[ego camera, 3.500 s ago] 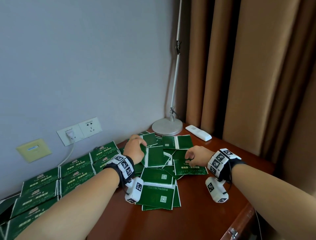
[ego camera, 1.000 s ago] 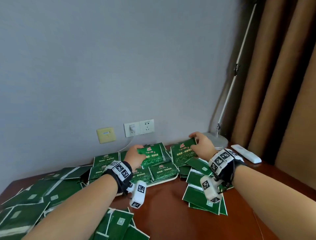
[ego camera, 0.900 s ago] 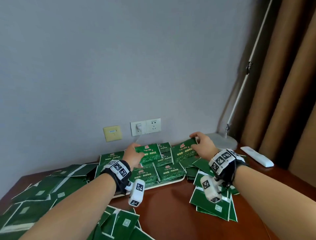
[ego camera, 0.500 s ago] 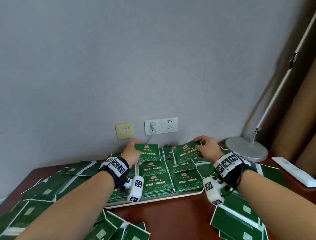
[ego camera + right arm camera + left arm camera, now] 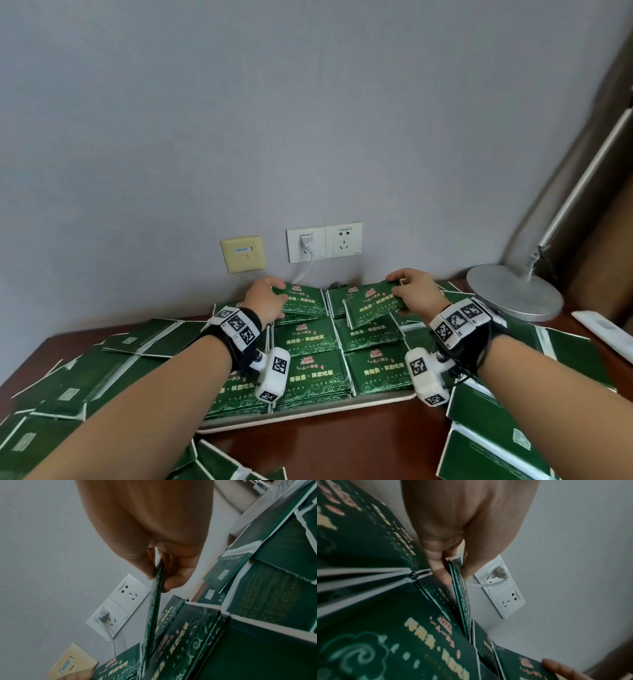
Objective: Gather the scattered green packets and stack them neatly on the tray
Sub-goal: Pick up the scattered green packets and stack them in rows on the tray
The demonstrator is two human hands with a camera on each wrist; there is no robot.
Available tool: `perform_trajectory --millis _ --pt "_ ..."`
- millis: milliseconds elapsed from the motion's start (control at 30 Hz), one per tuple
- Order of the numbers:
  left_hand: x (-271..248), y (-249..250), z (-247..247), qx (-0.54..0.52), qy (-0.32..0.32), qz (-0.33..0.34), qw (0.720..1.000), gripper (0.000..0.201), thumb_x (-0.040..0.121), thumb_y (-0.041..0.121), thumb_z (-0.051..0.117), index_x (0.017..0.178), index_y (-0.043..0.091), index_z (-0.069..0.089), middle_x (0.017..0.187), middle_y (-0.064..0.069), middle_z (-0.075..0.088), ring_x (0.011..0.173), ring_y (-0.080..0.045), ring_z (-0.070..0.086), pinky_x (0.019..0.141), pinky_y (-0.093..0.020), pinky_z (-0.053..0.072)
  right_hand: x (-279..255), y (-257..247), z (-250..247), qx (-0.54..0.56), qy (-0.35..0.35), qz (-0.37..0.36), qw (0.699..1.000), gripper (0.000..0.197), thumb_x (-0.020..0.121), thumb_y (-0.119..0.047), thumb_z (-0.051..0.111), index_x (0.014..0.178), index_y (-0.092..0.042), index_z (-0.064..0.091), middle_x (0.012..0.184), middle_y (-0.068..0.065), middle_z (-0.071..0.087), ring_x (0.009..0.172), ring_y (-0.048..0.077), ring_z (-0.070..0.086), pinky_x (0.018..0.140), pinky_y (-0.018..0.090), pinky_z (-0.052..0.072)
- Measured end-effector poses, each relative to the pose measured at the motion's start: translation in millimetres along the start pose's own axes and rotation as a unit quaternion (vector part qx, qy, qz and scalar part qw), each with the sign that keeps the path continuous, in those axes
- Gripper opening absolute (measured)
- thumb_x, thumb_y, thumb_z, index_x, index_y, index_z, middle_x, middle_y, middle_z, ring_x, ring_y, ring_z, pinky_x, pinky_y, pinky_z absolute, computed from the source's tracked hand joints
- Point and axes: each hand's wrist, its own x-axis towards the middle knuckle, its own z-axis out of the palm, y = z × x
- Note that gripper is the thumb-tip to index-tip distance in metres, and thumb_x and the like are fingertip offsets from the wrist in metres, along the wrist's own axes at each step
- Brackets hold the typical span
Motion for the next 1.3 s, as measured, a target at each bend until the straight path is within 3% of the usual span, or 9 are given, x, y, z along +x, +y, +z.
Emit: perform_trajectory --millis 167,333,433,567,733,833,1033,1200,1300 --pt "0 0 3 0.054 -0.012 0.012 0.998 0.022 0.091 0.005 0.064 0.112 0.012 0.060 0.093 0.003 0.052 0.079 -0.027 0.068 0.085 -0.044 0.058 3 5 2 -0.015 -0.015 0.013 1.000 0.028 0.087 0.006 0.053 0.095 -0.018 0.065 0.110 0.015 0.059 0.078 0.026 0.059 0.043 0.025 0.048" --pt "-1 -3 5 0.141 -0.018 0.040 0.989 0.028 0.091 0.010 0.065 0.119 0.012 0.062 0.115 -0.008 0.060 0.093 -0.024 0.063 0.086 -0.029 0.049 0 11 1 -0.007 -0.022 0.021 1.000 0.028 0.086 0.007 0.053 0.097 -0.015 0.066 0.111 0.015 0.060 0.086 0.032 0.062 0.048 0.031 0.054" --pt "-3 -2 5 0.185 -0.017 0.045 0.981 0.031 0.091 0.014 0.064 0.122 0.015 0.062 0.123 -0.008 0.060 0.107 -0.026 0.060 0.095 -0.032 0.048 -5 10 0 -0.001 -0.030 0.028 0.999 0.027 0.088 0.008 0.051 0.102 -0.010 0.065 0.107 0.013 0.059 0.086 0.030 0.060 0.047 0.030 0.054" --pt "-7 0 6 0.252 -0.018 0.051 0.966 0.031 0.092 0.018 0.059 0.122 0.025 0.062 0.130 -0.009 0.055 0.126 -0.032 0.040 0.102 -0.038 0.039 -11 8 0 -0.018 -0.046 0.034 0.998 0.028 0.088 0.009 0.051 0.104 -0.011 0.064 0.105 0.010 0.057 0.080 0.024 0.057 0.045 0.027 0.051" --pt "-17 5 10 0.273 -0.061 0.073 0.957 0.029 0.087 0.018 0.055 0.090 0.045 0.063 0.139 -0.002 0.056 0.111 -0.031 0.060 0.100 -0.045 0.047 -19 6 0 -0.073 -0.071 0.030 0.994 0.032 0.087 0.003 0.060 0.114 -0.012 0.062 0.115 0.006 0.052 0.084 0.026 0.063 0.044 0.025 0.050" --pt "-22 8 14 0.323 -0.085 0.081 0.939 0.030 0.088 0.020 0.053 0.103 0.042 0.068 0.145 0.006 0.052 0.130 -0.028 0.049 0.113 -0.048 0.032 -24 8 -1 -0.122 -0.070 0.003 0.990 0.036 0.082 -0.002 0.070 0.114 -0.014 0.062 0.104 0.002 0.054 0.073 0.020 0.064 0.045 0.023 0.049" --pt "-22 7 16 0.354 -0.110 0.085 0.925 0.037 0.090 0.019 0.053 0.117 0.040 0.067 0.148 0.009 0.047 0.138 -0.026 0.038 0.117 -0.052 0.022 -27 9 -1 -0.188 -0.058 -0.028 0.980 0.038 0.076 -0.008 0.078 0.111 -0.016 0.066 0.085 -0.011 0.053 0.082 0.016 0.059 0.074 0.029 0.051" --pt "-23 7 14 0.352 -0.115 0.086 0.925 0.038 0.091 0.017 0.053 0.119 0.039 0.066 0.149 0.008 0.046 0.139 -0.025 0.038 0.117 -0.052 0.021 -30 -2 1 -0.072 -0.054 -0.004 0.996 0.037 0.079 0.006 0.072 0.112 -0.006 0.063 0.087 0.002 0.058 0.063 0.017 0.063 0.054 0.026 0.054" --pt "-22 7 7 0.338 -0.098 0.083 0.932 0.043 0.089 0.010 0.050 0.120 0.037 0.064 0.151 0.002 0.044 0.138 -0.029 0.038 0.117 -0.052 0.023 -31 -12 8 -0.009 -0.056 -0.005 0.998 0.036 0.080 0.006 0.071 0.113 -0.004 0.062 0.097 0.011 0.060 0.068 0.022 0.064 0.049 0.024 0.052"
